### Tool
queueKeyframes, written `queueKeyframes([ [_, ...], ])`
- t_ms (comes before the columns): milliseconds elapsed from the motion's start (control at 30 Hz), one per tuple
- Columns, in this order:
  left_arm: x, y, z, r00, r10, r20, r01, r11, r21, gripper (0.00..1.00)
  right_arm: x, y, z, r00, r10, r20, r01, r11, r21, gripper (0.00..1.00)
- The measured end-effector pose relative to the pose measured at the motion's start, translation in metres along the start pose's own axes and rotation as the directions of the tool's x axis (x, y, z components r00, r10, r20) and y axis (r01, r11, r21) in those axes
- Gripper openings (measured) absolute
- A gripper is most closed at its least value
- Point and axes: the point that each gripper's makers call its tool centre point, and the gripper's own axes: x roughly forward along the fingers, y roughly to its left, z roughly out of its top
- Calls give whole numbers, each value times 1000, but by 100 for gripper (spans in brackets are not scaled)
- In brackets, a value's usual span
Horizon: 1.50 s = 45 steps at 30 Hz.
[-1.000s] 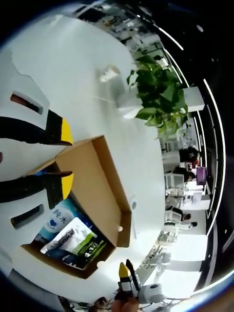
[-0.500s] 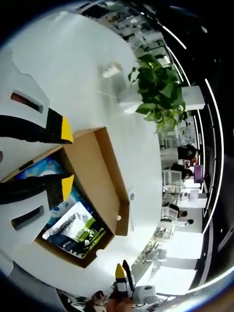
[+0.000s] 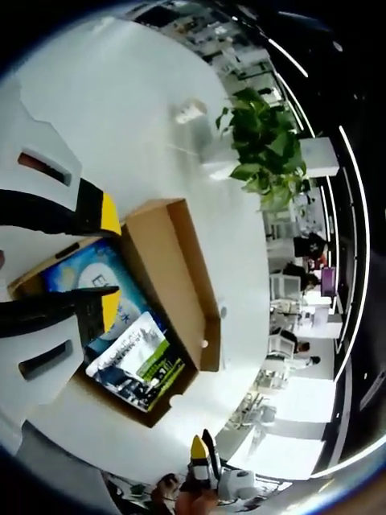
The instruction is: Operate the shoe box by opening the lid, removing the specified soft item, and placing it in the target area until the item is outside and the box remains undamaged.
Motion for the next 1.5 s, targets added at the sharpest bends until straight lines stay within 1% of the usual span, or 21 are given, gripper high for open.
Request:
queueKeyframes([
  [133, -3, -5, -4, 1000, -10, -3, 10, 1000, 4, 23, -5, 3, -4, 1000, 1, 4, -1, 1000, 6, 42],
  [333, -8, -10, -5, 1000, -15, 1, 15, 1000, 5, 23, -13, 3, -6, 1000, -6, 20, 6, 1000, 14, 46],
  [533, -13, -15, -6, 1000, -18, 7, 18, 1000, 7, 23, -23, 3, -8, 999, -13, 31, 13, 1000, 22, 47],
  [733, -15, -20, -12, 1000, -28, 2, 28, 1000, 13, 23, -30, 1, -17, 999, -21, 29, 20, 999, 26, 48],
  [833, -12, -21, -17, 999, -37, -5, 37, 999, 11, 23, -34, 2, -25, 999, -21, 25, 21, 999, 25, 48],
  [1067, -16, -30, -24, 999, -45, -14, 45, 999, 11, 23, -42, 4, -38, 1000, -18, 20, 17, 999, 41, 49],
  [1133, -17, -31, -25, 999, -48, -14, 48, 999, 6, 23, -43, 5, -39, 1000, -17, 22, 16, 999, 44, 49],
  [1233, -19, -33, -26, 999, -51, -14, 51, 999, 5, 23, -45, 7, -45, 1000, -10, 14, 10, 998, 57, 46],
  [1500, -19, -35, -27, 998, -68, -13, 68, 998, 3, 24, -47, 10, -52, 1000, -5, 15, 4, 998, 61, 50],
])
